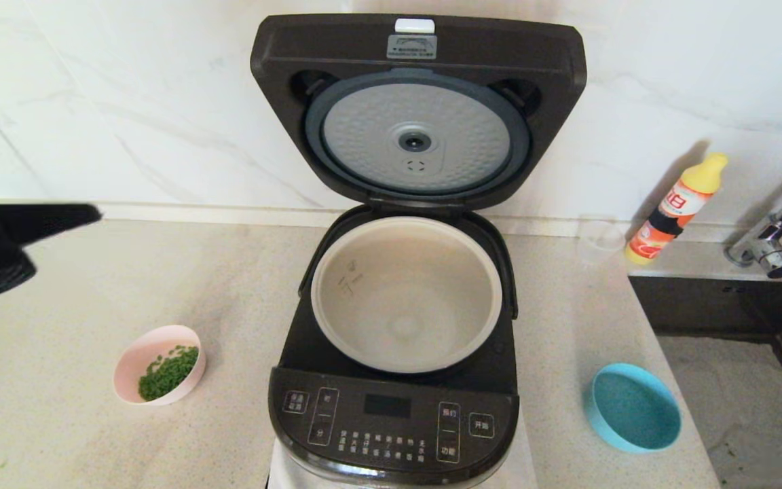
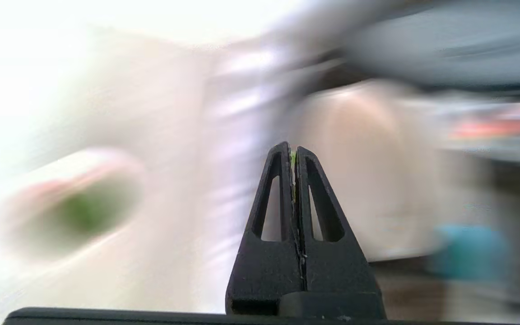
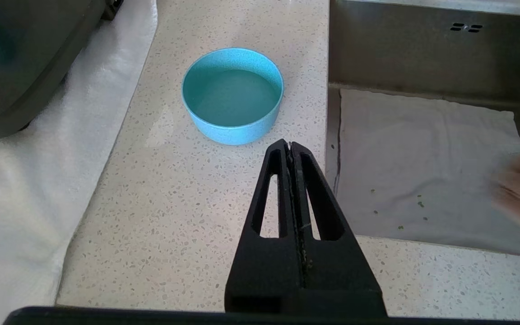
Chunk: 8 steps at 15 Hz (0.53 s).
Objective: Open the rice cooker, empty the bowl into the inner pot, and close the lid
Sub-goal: Pick up the bowl on the table
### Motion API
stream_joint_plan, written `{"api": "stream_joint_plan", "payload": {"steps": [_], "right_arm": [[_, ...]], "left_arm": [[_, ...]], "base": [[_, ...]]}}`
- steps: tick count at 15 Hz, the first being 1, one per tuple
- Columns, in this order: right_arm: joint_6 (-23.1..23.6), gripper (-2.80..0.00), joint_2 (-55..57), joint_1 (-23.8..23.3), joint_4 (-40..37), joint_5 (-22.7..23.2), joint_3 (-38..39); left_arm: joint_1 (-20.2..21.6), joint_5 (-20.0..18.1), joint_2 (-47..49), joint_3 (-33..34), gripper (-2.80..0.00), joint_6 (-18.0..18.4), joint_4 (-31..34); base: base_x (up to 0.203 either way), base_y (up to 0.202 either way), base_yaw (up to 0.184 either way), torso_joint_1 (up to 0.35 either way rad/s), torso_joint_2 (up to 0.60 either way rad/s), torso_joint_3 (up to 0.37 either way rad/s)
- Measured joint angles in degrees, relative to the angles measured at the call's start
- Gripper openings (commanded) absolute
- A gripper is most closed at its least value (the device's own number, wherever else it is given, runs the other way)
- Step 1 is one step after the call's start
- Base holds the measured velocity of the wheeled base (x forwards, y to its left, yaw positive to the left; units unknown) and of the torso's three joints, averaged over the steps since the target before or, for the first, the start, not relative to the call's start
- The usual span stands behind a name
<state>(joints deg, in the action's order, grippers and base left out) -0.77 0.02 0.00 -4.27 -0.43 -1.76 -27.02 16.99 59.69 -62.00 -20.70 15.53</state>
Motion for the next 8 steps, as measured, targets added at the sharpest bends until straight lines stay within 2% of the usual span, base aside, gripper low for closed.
{"api": "stream_joint_plan", "payload": {"steps": [1, 3, 6, 8], "right_arm": [[-0.02, -2.80, 0.00, 0.00, 0.00, -0.01, 0.00], [0.00, -2.80, 0.00, 0.00, 0.00, -0.01, 0.00], [-0.01, -2.80, 0.00, 0.00, -0.02, -0.01, 0.00], [0.00, -2.80, 0.00, 0.00, -0.02, -0.01, 0.00]], "left_arm": [[3.47, 2.86, -1.23, -0.46, -2.80, 0.87, 7.79], [10.57, 6.02, -1.74, 0.40, -2.80, 2.75, 15.40], [19.16, 6.69, 3.72, 1.08, -2.80, 4.02, 11.70], [24.66, 4.65, 9.95, 1.05, -2.80, 4.24, 10.43]], "base": [[0.000, 0.000, 0.000, 0.000, 0.00, 0.000], [0.000, 0.000, 0.000, 0.000, 0.00, 0.000], [0.000, 0.000, 0.000, 0.000, 0.00, 0.000], [0.000, 0.000, 0.000, 0.000, 0.00, 0.000]]}}
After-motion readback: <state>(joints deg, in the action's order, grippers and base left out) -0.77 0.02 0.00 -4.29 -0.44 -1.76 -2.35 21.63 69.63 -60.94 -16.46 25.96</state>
